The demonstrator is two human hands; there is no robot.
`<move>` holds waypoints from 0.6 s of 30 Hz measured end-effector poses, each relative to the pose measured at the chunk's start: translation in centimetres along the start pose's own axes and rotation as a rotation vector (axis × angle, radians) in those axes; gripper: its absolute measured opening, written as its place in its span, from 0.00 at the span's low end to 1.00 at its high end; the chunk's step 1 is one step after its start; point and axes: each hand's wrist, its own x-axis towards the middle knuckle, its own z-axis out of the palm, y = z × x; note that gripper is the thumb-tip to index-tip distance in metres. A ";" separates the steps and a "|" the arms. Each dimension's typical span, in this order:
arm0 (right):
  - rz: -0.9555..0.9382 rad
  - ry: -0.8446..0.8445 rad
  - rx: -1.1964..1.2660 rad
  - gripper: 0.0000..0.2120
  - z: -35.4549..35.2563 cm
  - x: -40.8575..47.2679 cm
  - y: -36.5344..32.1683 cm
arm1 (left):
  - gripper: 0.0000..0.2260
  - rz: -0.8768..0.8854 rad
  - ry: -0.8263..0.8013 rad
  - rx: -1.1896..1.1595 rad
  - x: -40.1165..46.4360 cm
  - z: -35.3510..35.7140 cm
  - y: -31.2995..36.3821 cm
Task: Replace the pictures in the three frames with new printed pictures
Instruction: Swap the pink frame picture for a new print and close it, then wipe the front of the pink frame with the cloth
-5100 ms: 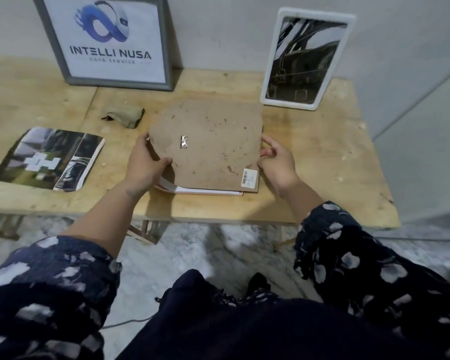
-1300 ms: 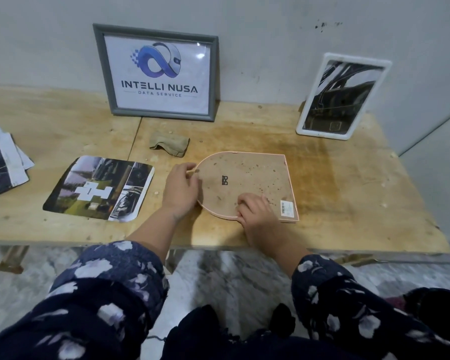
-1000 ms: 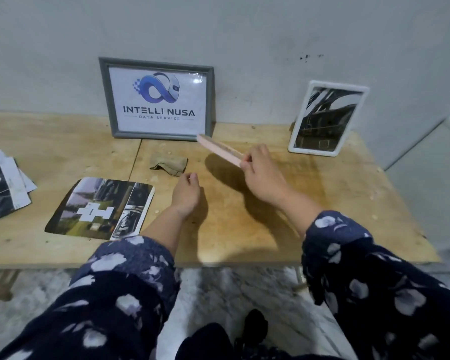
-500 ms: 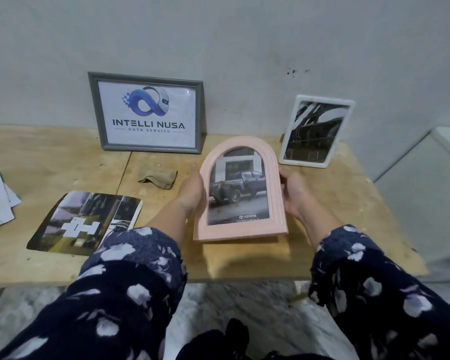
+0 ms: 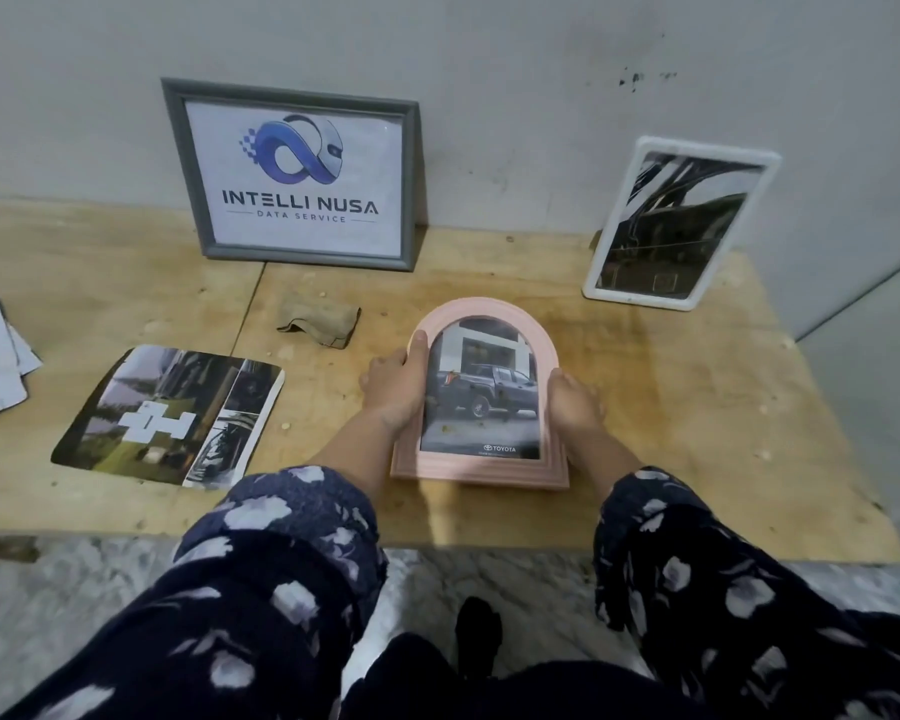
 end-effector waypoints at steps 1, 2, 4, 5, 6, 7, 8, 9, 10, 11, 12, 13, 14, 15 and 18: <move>0.004 -0.014 -0.030 0.25 0.0 0.3 0.1 | 0.31 0.008 -0.011 0.037 -0.1 -0.1 0.0; 0.002 -0.017 -0.058 0.25 0.0 0.6 0.1 | 0.29 0.018 -0.026 0.067 0.0 -0.1 0.0; -0.006 -0.002 -0.093 0.24 -0.2 0.8 -0.1 | 0.24 0.053 -0.035 0.138 0.3 -0.6 -0.3; -0.004 0.010 -0.114 0.23 -0.3 0.7 -0.6 | 0.22 0.071 -0.016 0.186 0.5 -1.1 -0.5; -0.013 0.030 -0.141 0.23 -0.3 0.7 -1.0 | 0.21 0.082 0.013 0.245 0.7 -1.8 -0.9; -0.026 0.055 -0.181 0.23 -0.2 0.5 -1.5 | 0.20 0.095 0.053 0.321 0.8 -2.7 -1.3; -0.060 0.082 -0.227 0.23 0.1 0.5 -2.2 | 0.19 0.099 0.094 0.402 0.9 -3.7 -1.8; -0.109 0.088 -0.270 0.23 0.5 0.3 -3.0 | 0.18 0.100 0.129 0.485 0.8 -4.9 -2.3; -0.178 0.069 -0.319 0.23 1.4 0.2 -4.0 | 0.18 0.089 0.158 0.557 0.8 -6.1 -2.9; -0.245 0.037 -0.366 0.21 2.3 0.0 -5.0 | 0.19 0.078 0.171 0.616 0.7 -7.2 -3.3; -0.317 0.002 -0.412 0.20 3.2 -0.3 -6.0 | 0.21 0.065 0.173 0.661 0.7 -8.1 -3.7; -0.396 -0.040 -0.458 0.19 4.6 -0.6 -7.2 | 0.24 0.051 0.167 0.700 0.6 -9.2 -4.1; -0.475 -0.076 -0.497 0.19 5.8 -0.9 -8.2 | 0.28 0.048 0.149 0.737 0.7 -9.9 -4.5; -0.549 -0.105 -0.524 0.18 7.0 -1.3 -9.0 | 0.31 0.054 0.115 0.772 0.7 -10.5 -4.8; -0.770 -0.168 -0.574 0.17 10.5 -1.9 -11.5 | 0.38 0.039 -0.011 0.893 1.2 -11.7 -5.7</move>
